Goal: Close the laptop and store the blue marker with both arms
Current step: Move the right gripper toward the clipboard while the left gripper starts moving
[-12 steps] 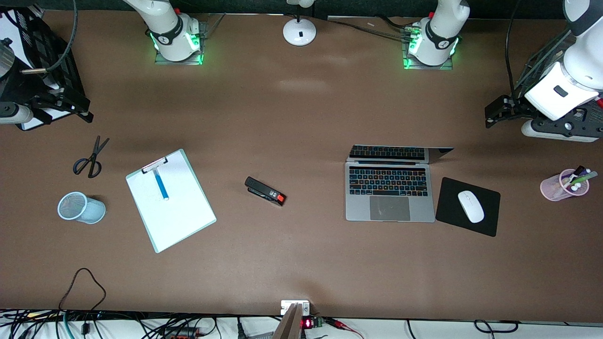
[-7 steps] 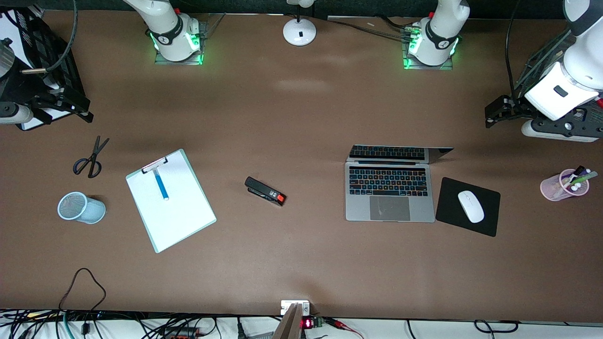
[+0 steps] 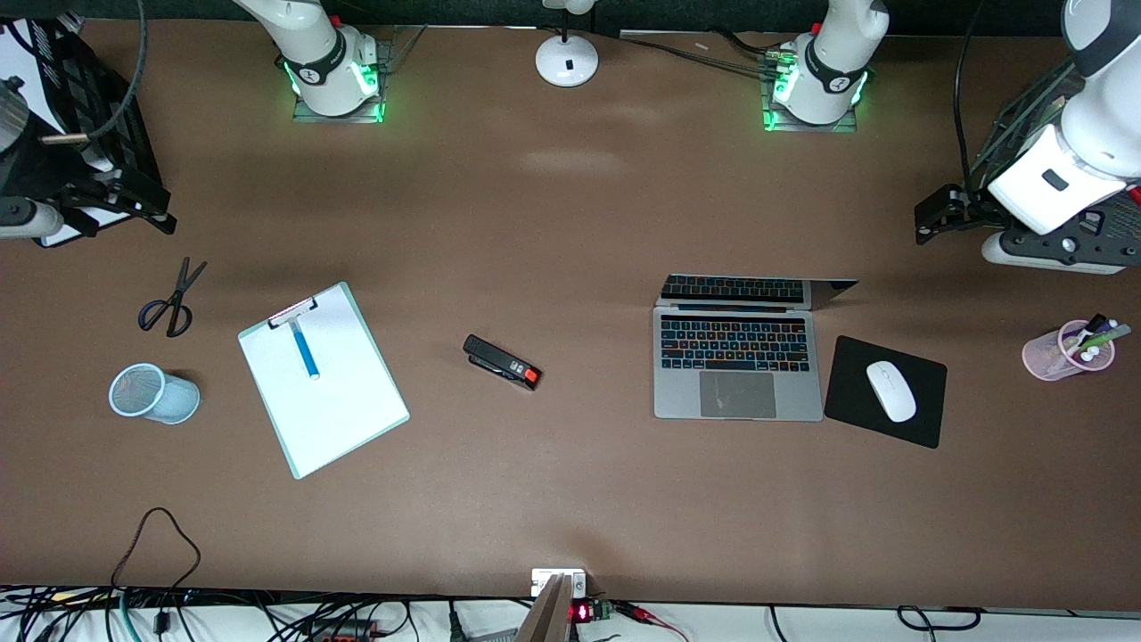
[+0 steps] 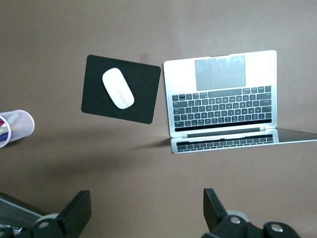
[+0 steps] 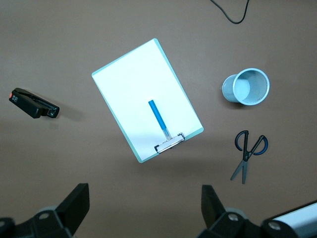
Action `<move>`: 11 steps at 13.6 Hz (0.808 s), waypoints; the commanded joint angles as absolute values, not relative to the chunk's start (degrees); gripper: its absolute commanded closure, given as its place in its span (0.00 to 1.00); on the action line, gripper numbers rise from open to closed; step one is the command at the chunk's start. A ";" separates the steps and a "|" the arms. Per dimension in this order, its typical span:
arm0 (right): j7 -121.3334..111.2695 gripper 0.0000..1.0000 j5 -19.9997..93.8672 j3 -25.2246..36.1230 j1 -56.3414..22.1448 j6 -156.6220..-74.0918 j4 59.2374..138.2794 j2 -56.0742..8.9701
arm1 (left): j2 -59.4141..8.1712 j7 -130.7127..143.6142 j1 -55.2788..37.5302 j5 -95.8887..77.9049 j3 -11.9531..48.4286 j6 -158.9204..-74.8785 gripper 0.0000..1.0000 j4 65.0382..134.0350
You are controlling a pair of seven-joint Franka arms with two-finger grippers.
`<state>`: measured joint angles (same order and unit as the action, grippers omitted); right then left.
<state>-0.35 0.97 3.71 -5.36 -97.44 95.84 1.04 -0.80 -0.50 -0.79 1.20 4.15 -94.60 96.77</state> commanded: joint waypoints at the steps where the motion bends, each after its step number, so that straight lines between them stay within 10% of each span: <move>1: -0.70 0.00 0.26 3.34 -4.83 -97.73 96.50 0.00 | -3.60 -1.05 -1.05 1.49 4.48 -92.55 0.00 94.13; 4: -1.14 0.00 0.26 3.34 -4.83 -98.70 96.50 -2.80 | -5.61 -1.41 -1.40 2.10 4.57 -91.23 0.00 93.96; 9: -7.95 0.00 0.35 3.16 -5.36 -104.40 96.68 -10.88 | -5.54 -0.97 -1.32 0.01 4.75 -85.79 0.93 94.74; 11: -11.25 0.00 1.31 3.08 -5.27 -107.74 96.77 -14.05 | -5.54 -0.88 -0.79 -2.80 4.75 -84.91 1.00 95.10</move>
<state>-7.96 0.98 3.46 -5.48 -105.31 97.07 -11.25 -5.06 -0.50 -1.13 -0.39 4.76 -86.81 96.35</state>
